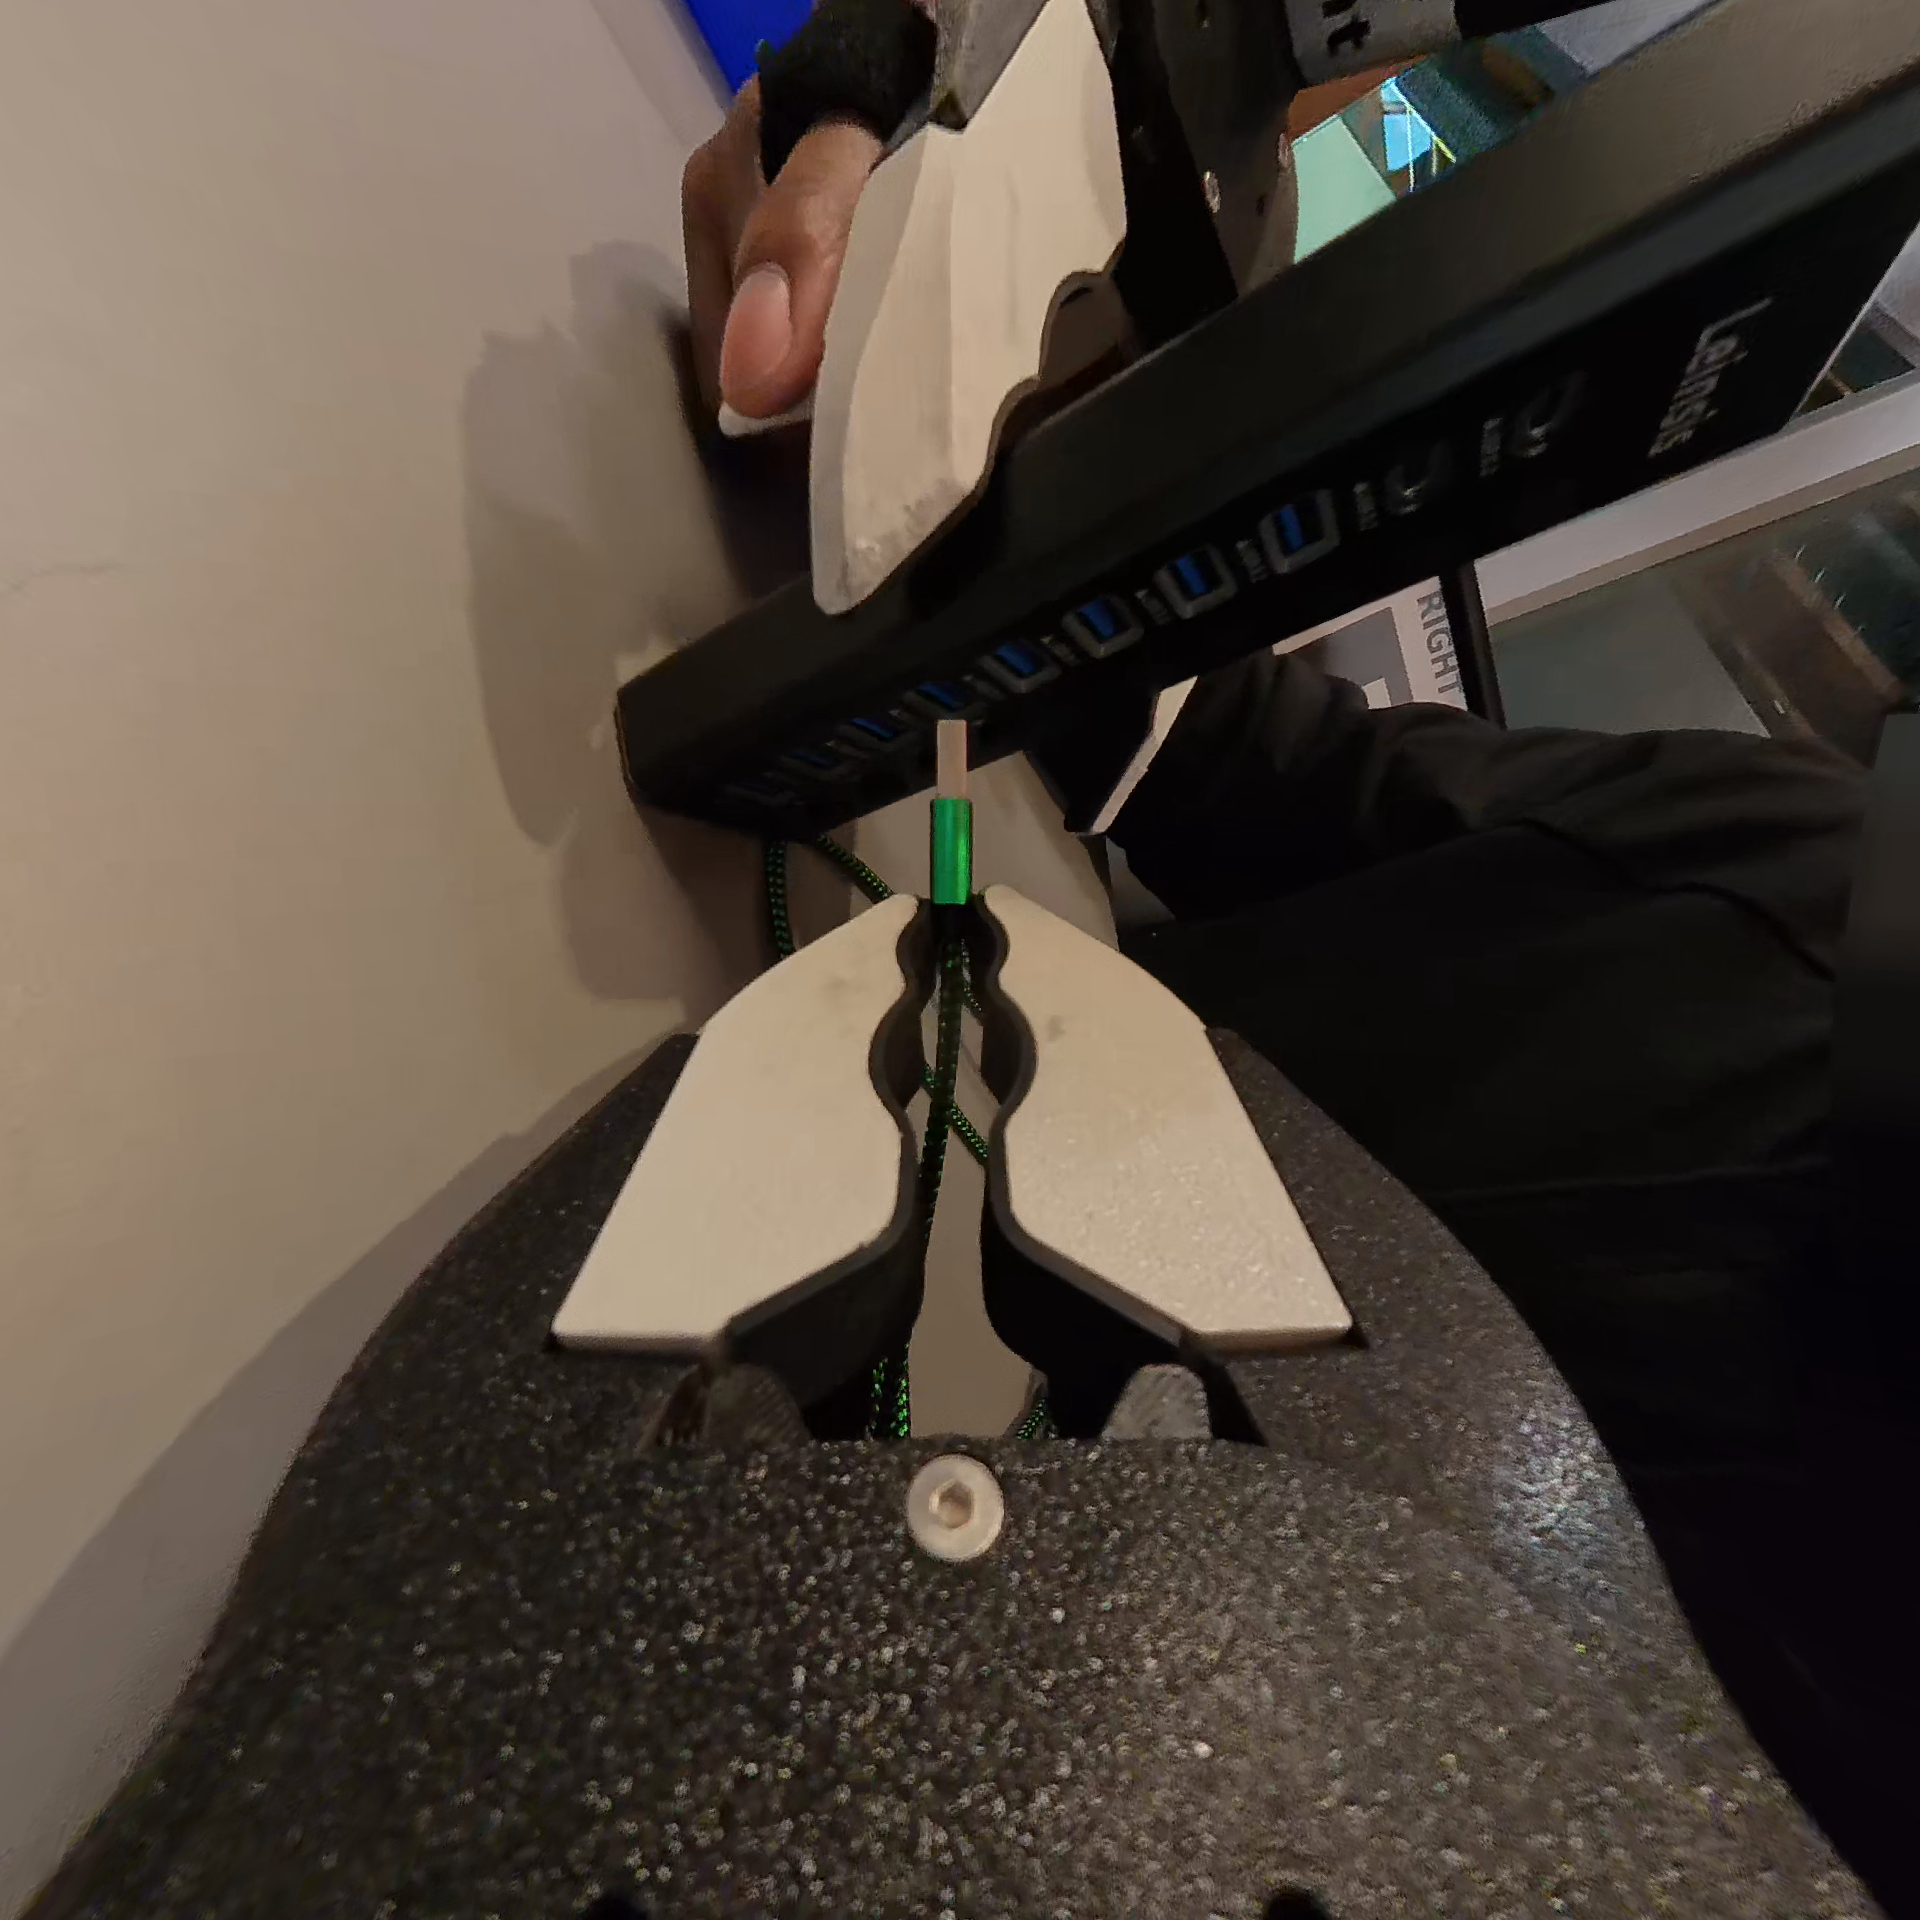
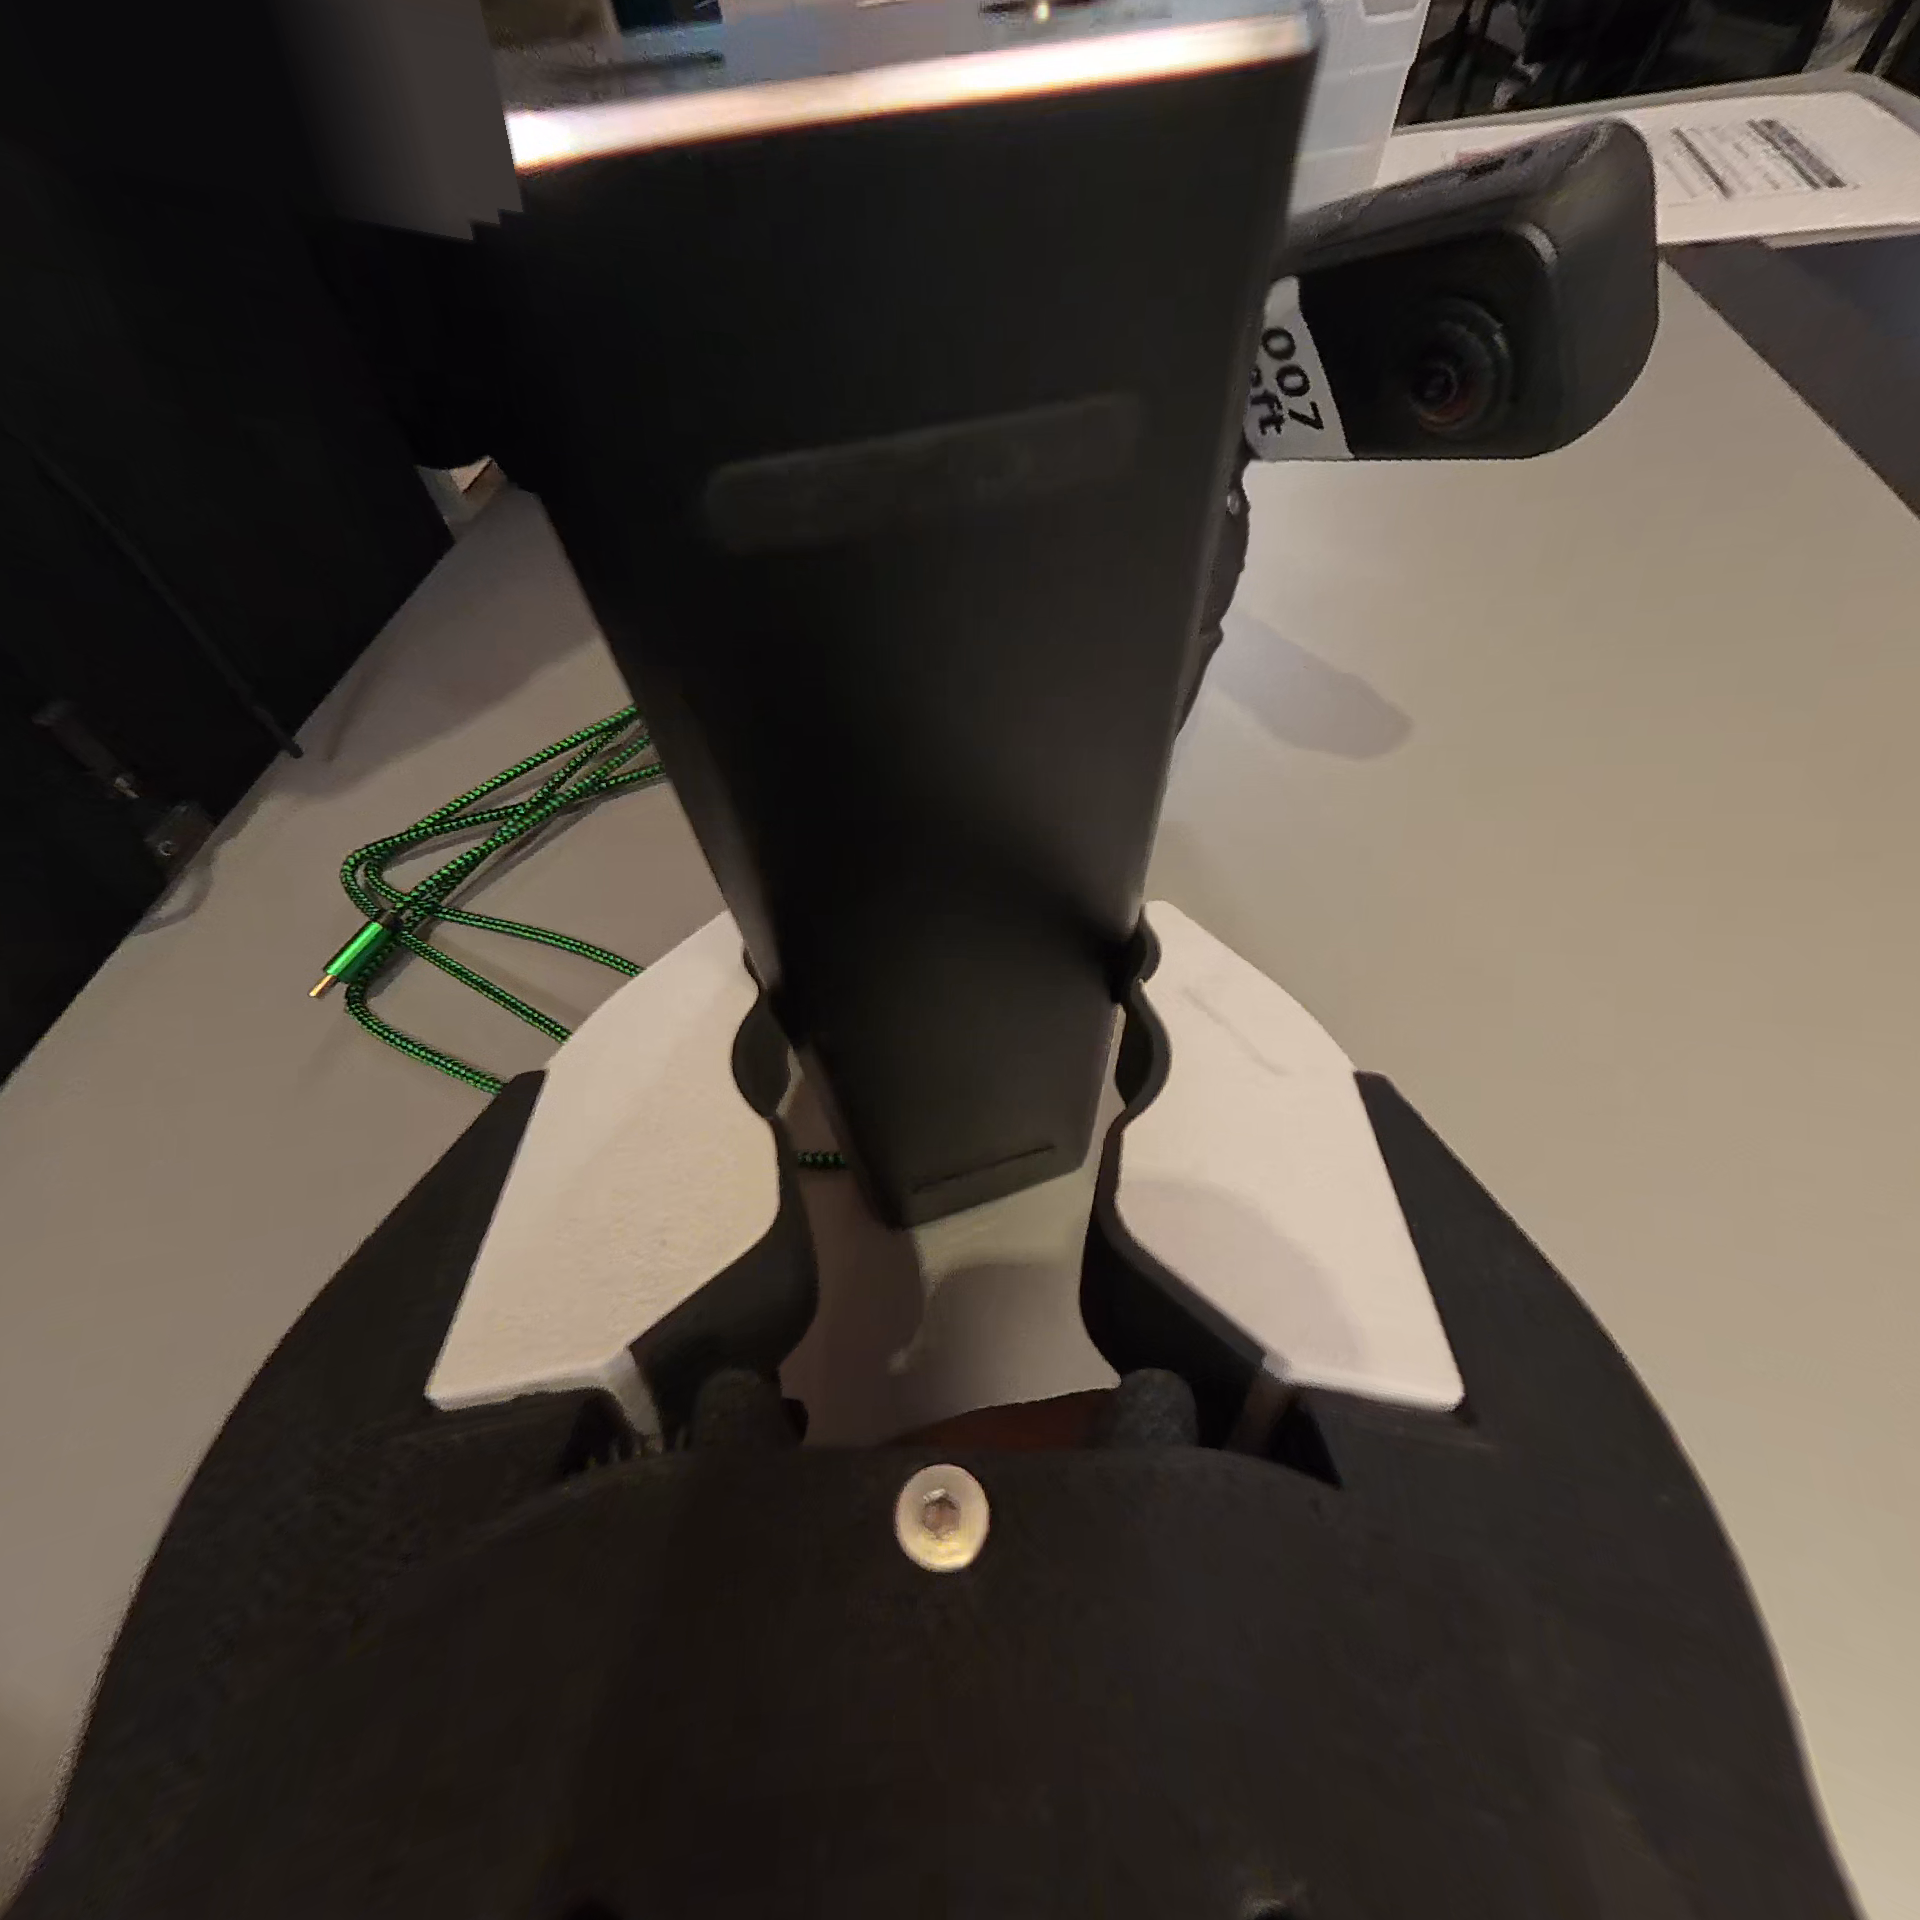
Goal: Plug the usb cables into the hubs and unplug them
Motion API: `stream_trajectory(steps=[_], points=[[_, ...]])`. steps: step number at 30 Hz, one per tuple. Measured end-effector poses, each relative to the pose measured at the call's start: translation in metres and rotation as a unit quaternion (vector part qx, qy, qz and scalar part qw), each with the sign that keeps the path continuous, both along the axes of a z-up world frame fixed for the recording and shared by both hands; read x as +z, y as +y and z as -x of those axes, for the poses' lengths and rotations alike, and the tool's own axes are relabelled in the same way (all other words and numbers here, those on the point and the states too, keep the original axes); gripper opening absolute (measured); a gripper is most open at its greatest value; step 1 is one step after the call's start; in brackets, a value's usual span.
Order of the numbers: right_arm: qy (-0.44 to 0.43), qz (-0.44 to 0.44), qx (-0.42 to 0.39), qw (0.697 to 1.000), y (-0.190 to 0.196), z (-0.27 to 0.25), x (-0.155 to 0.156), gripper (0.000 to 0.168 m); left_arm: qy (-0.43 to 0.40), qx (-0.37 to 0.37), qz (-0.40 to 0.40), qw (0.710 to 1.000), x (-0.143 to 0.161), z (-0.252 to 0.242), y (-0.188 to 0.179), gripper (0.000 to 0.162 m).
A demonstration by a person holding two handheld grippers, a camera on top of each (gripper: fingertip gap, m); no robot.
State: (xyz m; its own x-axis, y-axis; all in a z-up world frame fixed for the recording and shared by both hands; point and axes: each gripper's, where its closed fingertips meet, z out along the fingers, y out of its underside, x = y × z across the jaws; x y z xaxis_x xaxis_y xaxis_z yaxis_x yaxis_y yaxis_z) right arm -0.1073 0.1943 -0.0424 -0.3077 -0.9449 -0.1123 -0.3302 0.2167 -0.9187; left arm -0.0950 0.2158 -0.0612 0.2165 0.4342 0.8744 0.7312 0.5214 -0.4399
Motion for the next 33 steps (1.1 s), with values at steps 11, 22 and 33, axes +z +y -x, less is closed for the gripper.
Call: stream_trajectory(steps=[11,22,33], points=[[-0.056,0.075,-0.027,0.995,-0.006,0.009,0.026,0.061,0.0,0.007,-0.011,1.0,0.001,0.0,-0.003,0.005],[-0.082,0.114,-0.013,0.99,0.004,-0.001,0.049,0.061,0.014,-0.004,-0.024,1.0,0.007,-0.001,-0.001,0.005],[-0.053,0.098,0.027,0.993,0.011,-0.022,0.032,0.06,0.001,-0.016,-0.014,1.0,0.003,0.001,0.011,0.005]])
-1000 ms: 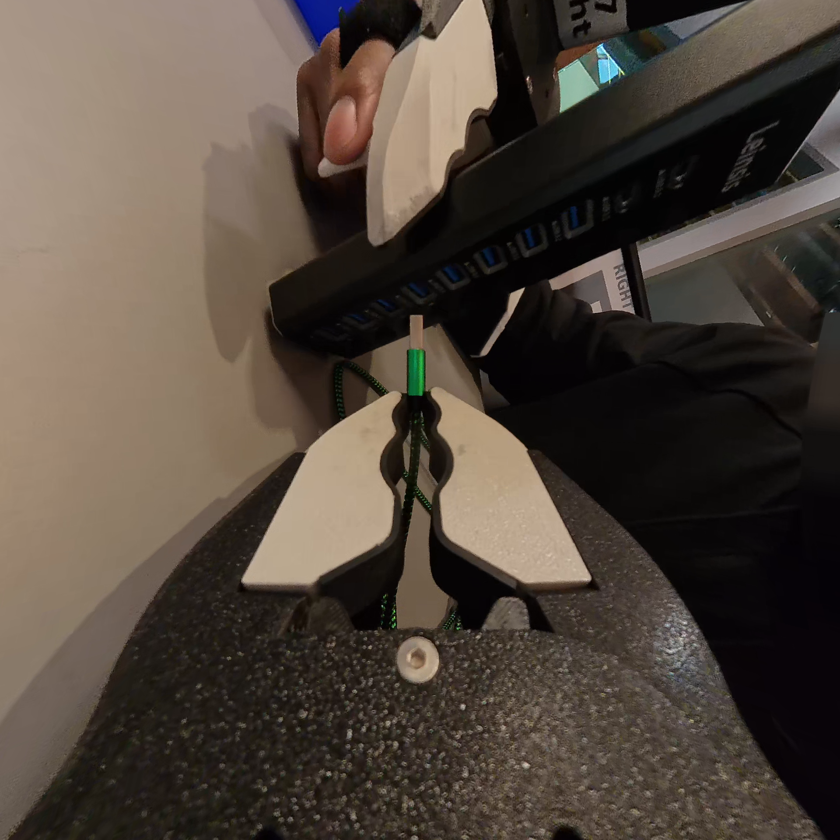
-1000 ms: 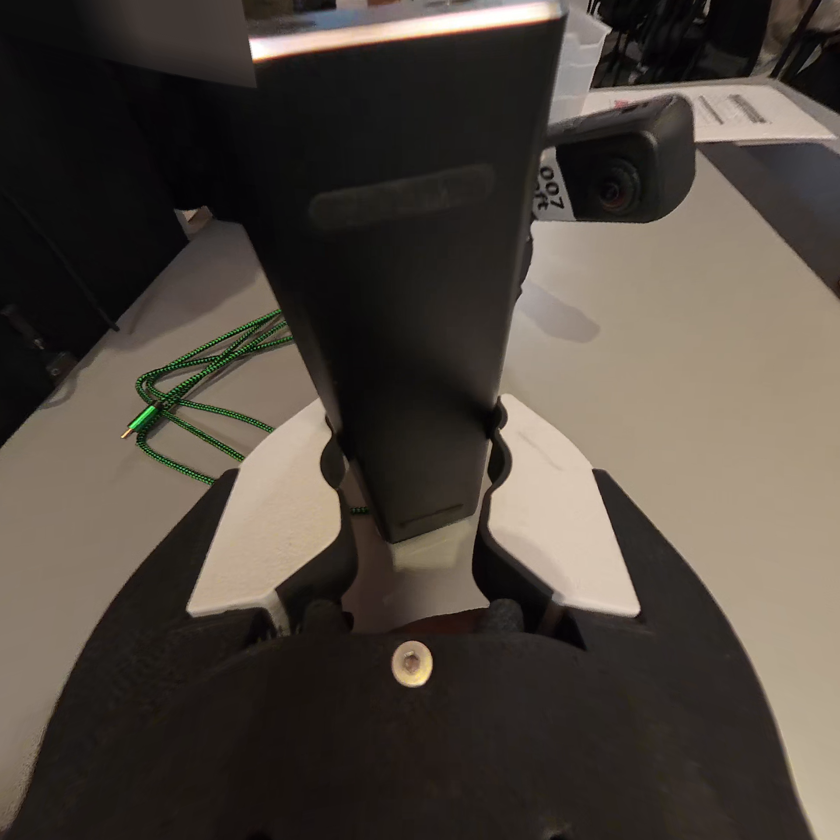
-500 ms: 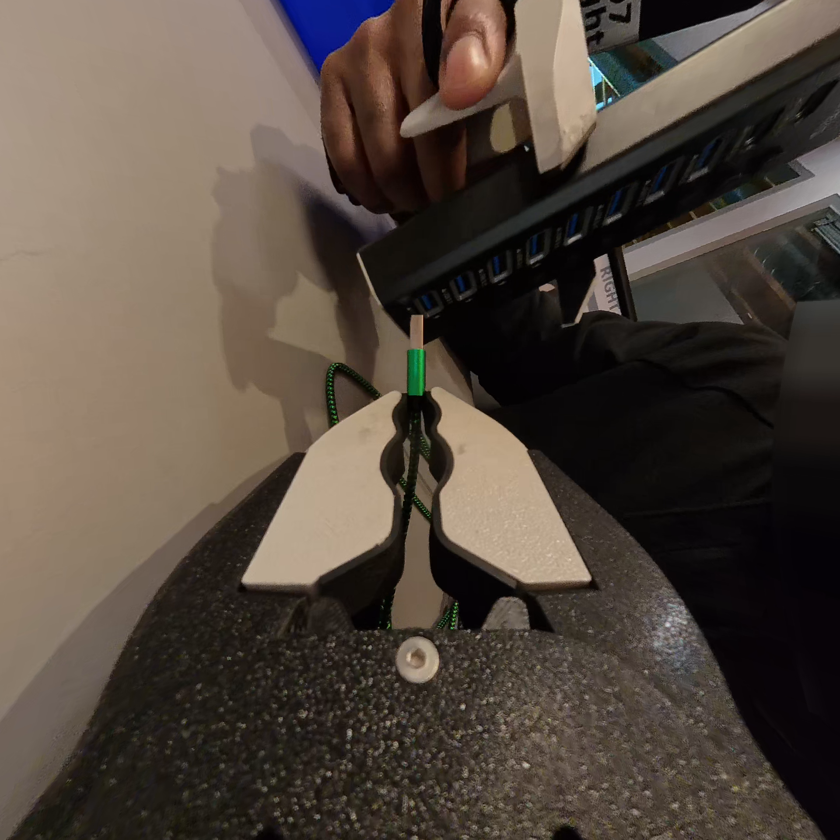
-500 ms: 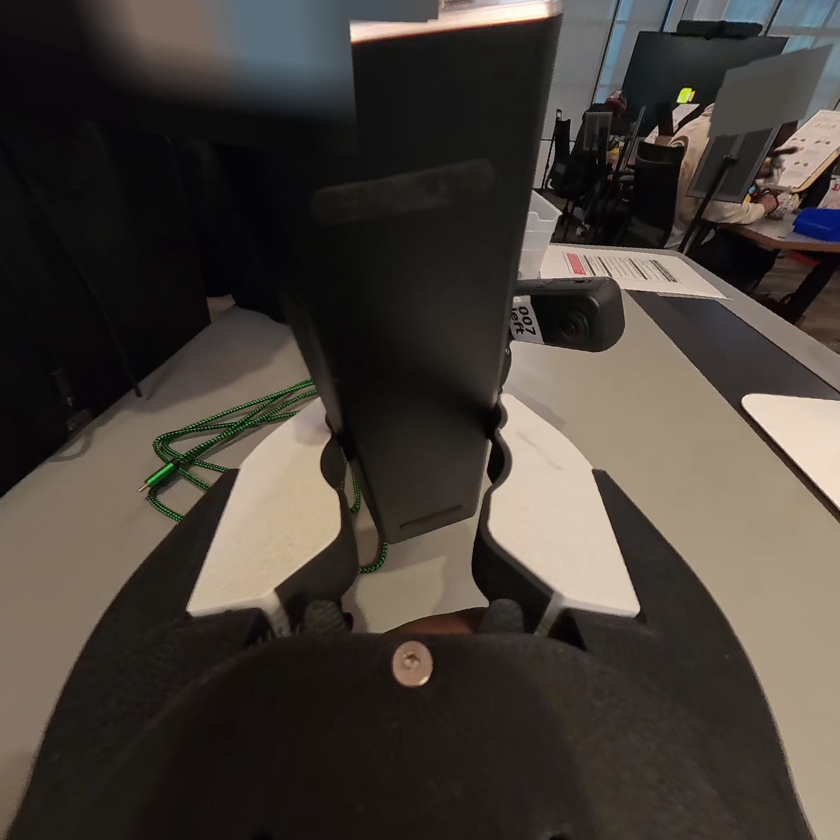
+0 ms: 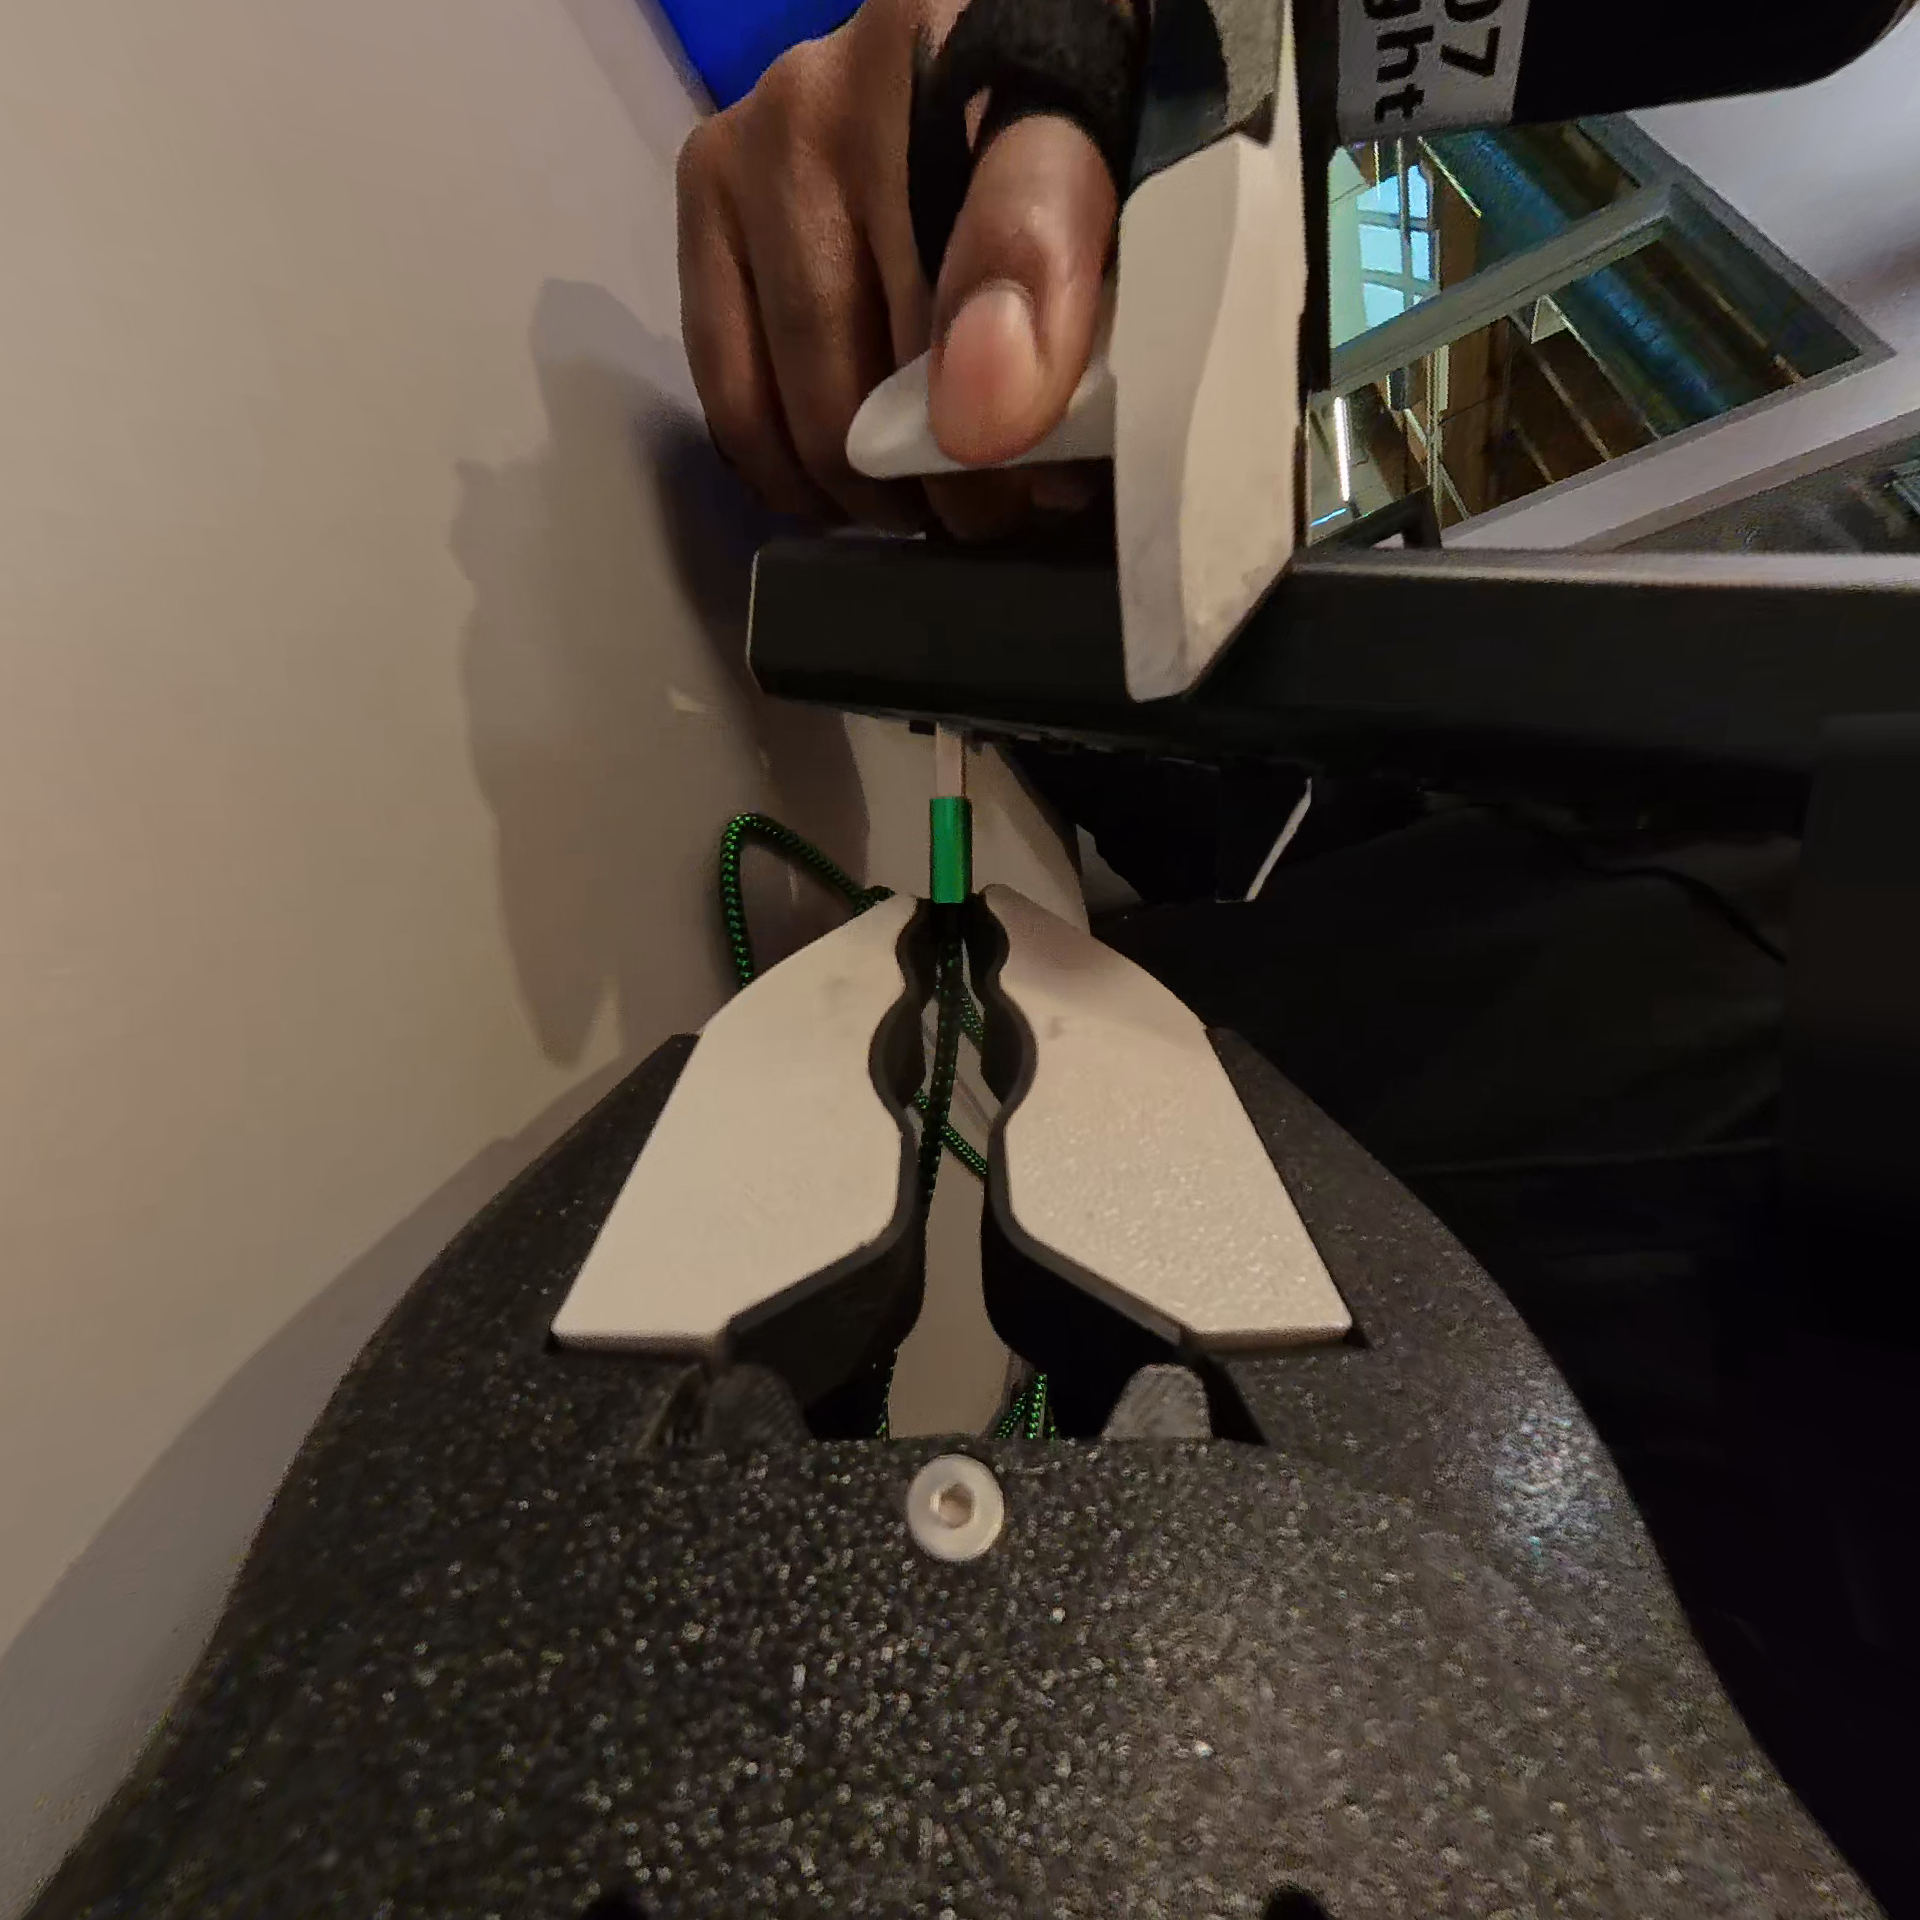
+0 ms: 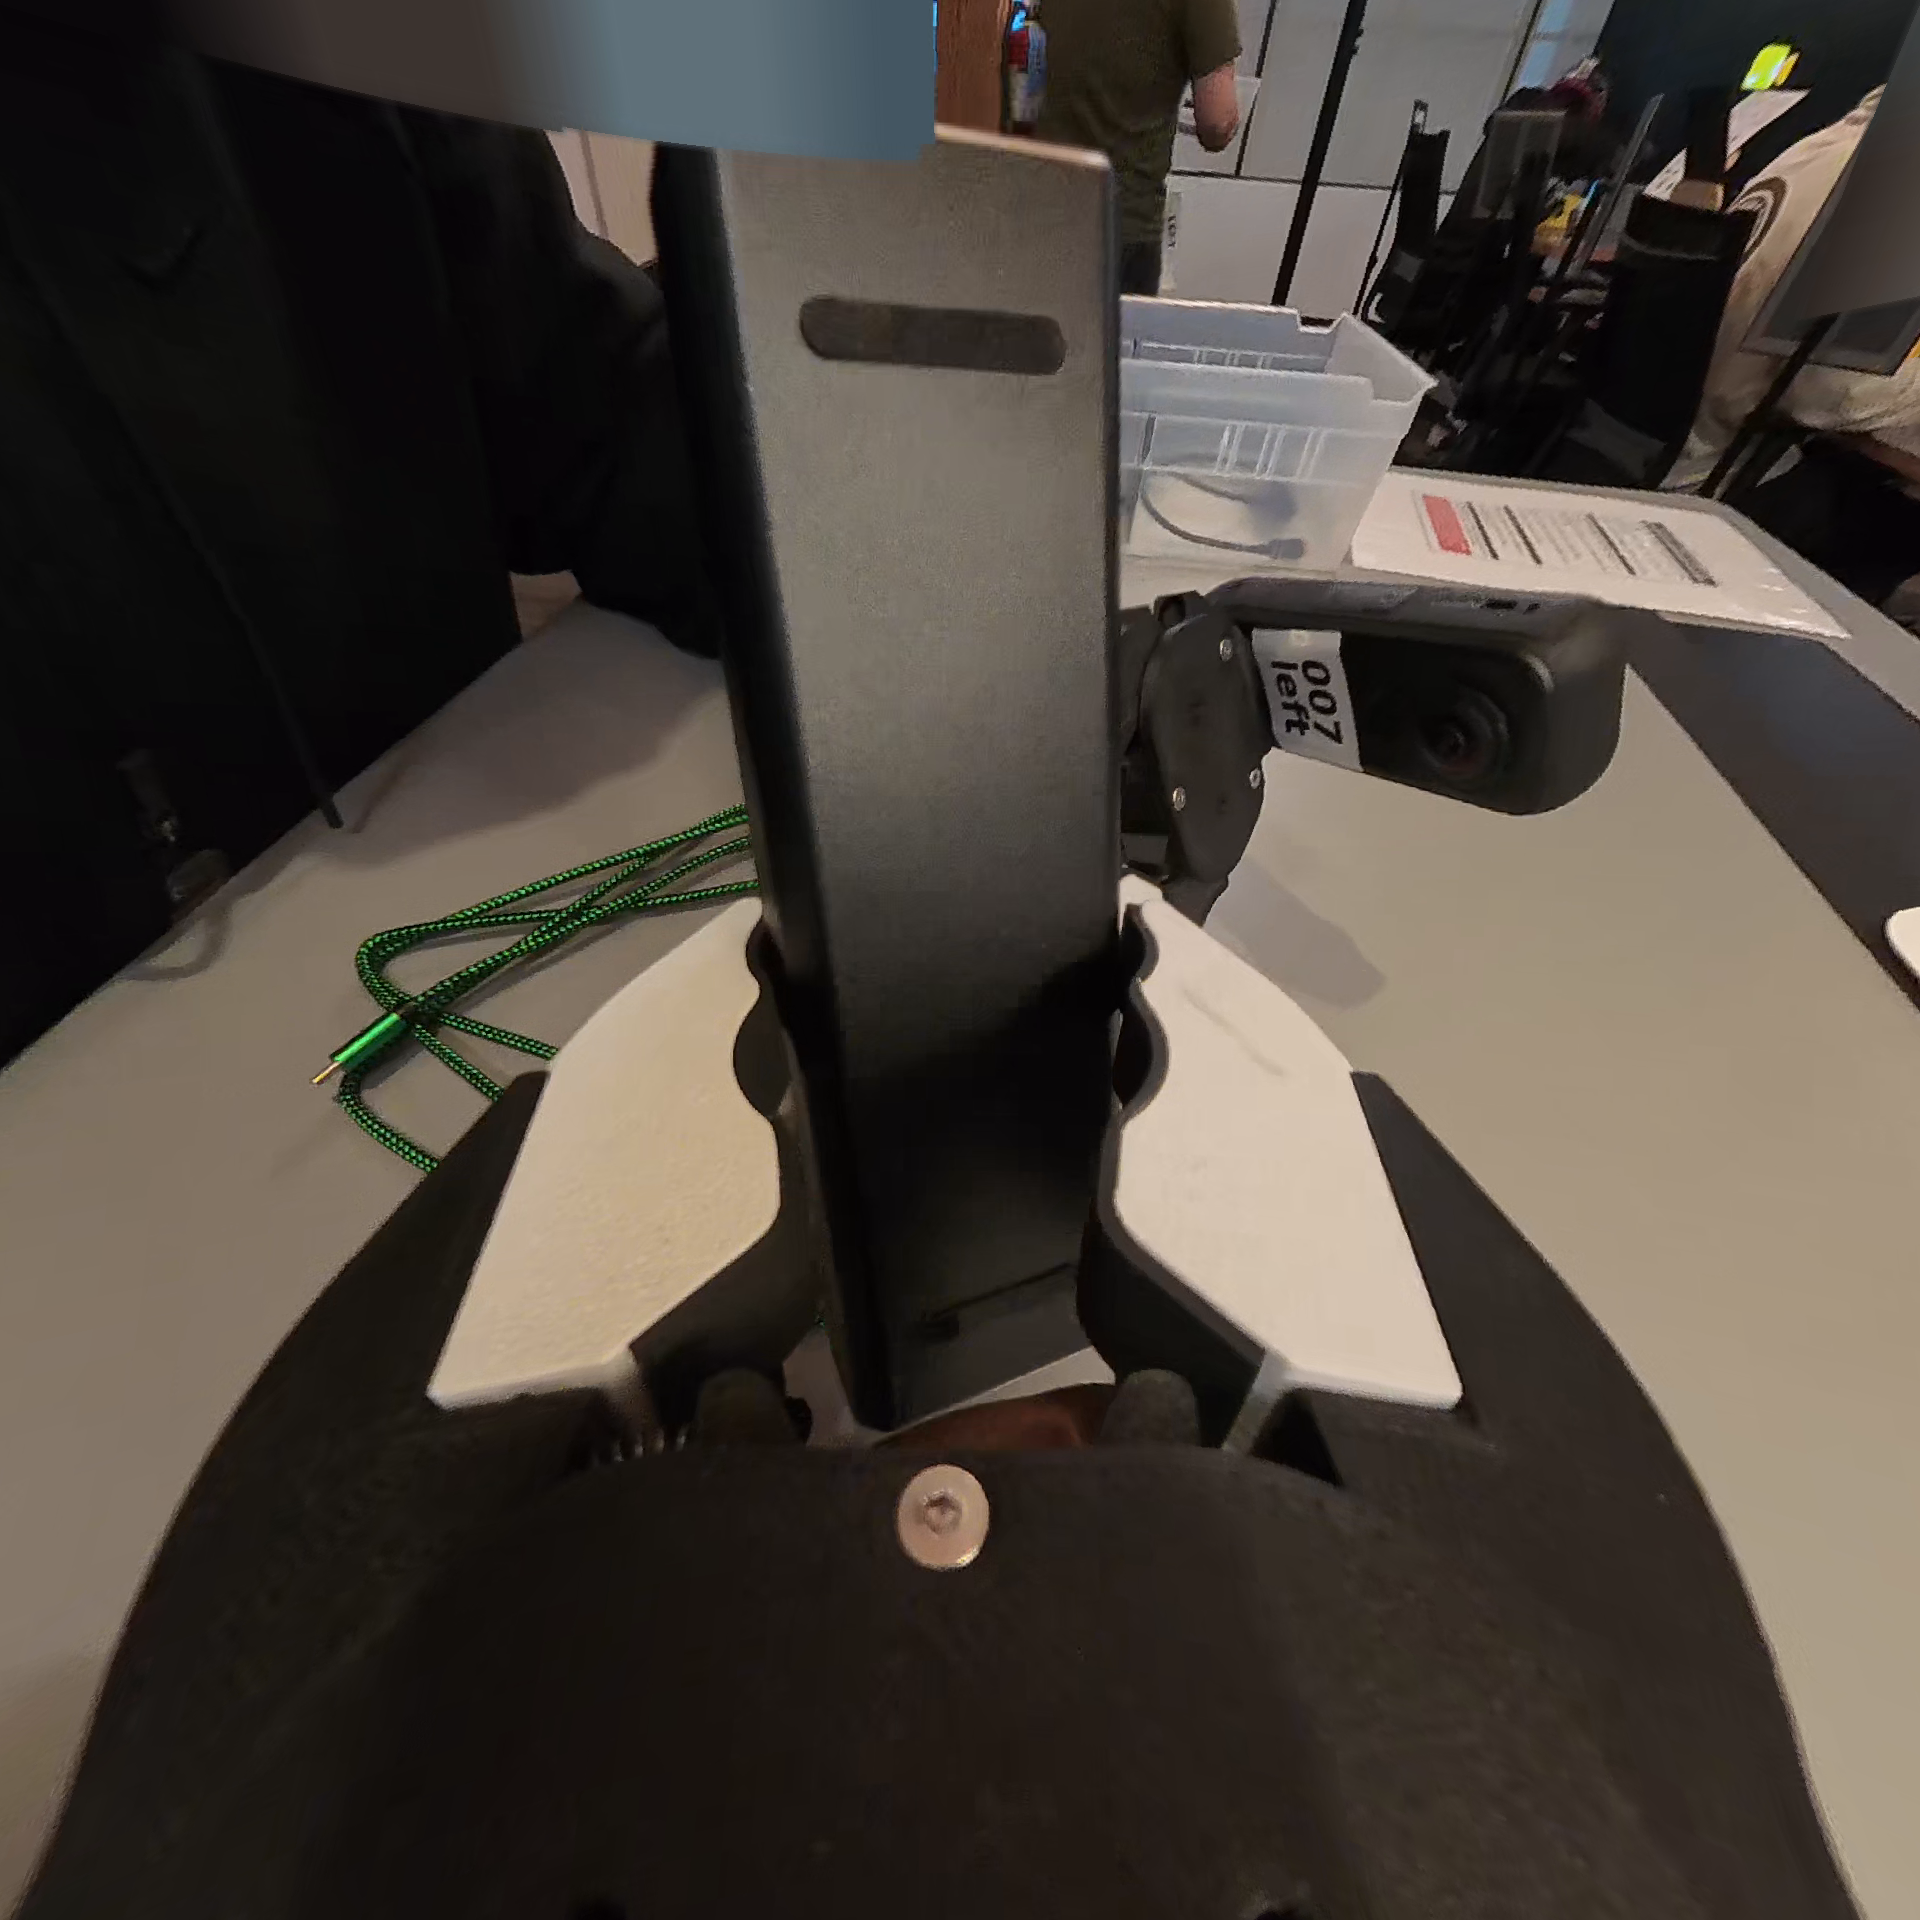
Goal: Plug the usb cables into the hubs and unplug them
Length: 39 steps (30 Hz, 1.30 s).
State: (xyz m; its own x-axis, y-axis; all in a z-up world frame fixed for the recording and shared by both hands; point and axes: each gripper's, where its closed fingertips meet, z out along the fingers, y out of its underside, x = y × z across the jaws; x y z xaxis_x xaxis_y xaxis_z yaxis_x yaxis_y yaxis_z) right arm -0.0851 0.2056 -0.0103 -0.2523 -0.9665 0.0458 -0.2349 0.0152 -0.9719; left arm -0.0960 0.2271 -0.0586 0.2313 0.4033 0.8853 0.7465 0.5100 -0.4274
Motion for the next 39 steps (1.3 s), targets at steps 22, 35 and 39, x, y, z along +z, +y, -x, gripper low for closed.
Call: stream_trajectory(steps=[22,35,39], points=[[0.063,-0.065,-0.126,0.988,-0.036,0.02,-0.033,0.062,0.089,0.097,0.059,0.99,0.046,0.009,-0.031,0.006],[0.109,-0.045,-0.187,0.975,-0.038,0.026,-0.038,0.062,0.063,0.09,0.063,0.992,0.023,0.008,-0.035,0.005],[0.109,-0.018,-0.17,0.979,-0.038,0.028,-0.039,0.062,0.018,0.079,0.103,0.991,0.002,0.006,-0.034,0.005]])
